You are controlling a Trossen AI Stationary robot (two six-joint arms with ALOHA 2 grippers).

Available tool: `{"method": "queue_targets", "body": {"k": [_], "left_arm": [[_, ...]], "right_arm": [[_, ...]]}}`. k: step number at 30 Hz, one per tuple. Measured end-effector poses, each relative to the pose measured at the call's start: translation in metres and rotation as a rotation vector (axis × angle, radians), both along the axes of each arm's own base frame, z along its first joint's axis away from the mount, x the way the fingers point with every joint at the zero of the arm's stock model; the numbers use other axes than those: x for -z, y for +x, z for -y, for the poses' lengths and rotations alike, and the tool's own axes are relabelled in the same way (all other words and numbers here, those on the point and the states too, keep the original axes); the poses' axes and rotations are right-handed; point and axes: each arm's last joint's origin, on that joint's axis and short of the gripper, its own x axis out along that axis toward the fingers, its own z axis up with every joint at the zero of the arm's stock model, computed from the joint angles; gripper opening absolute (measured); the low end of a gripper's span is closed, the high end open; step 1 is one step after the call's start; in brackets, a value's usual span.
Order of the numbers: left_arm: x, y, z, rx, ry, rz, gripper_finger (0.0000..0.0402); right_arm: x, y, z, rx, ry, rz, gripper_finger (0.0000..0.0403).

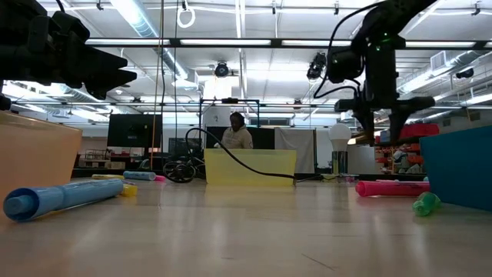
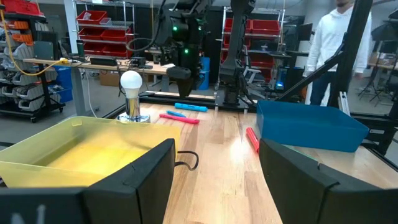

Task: Pick & Place Markers
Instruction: Put the pink highlighter pen into the blue bin

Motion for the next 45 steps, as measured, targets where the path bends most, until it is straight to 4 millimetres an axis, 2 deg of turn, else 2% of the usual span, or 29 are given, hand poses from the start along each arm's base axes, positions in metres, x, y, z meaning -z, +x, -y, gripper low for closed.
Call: {"method": "queue_targets", "body": {"k": [10, 18, 26, 33, 38, 45], "left_arm": [[0.0, 0.0, 0.0, 0.0, 0.0, 0.0, 0.0238], [0.0, 0.0, 0.0, 0.0, 0.0, 0.0, 0.0238], [0.0, 0.0, 0.0, 0.0, 0.0, 0.0, 0.0238], [0.0, 0.0, 0.0, 0.0, 0.0, 0.0, 0.0238], [0.0, 0.0, 0.0, 0.0, 0.0, 0.0, 0.0238], [0.0, 0.0, 0.0, 0.0, 0.0, 0.0, 0.0238]], "right_arm": [[0.027, 0.003, -0.009, 0.01, 0.006, -0.01, 0.0194], [0.049, 0.011, -0.006, 0.005, 0.022, -0.036, 0.0194], [0.074, 0.003, -0.015, 0.054, 0.058, -0.04, 0.0194], [0.078, 0.003, -0.015, 0.045, 0.047, -0.018, 0.0192], [0.078, 0.006, -0.011, 0.052, 0.021, 0.021, 0.0162], [0.078, 0.007, -0.011, 0.052, 0.011, 0.028, 0.0081]]}}
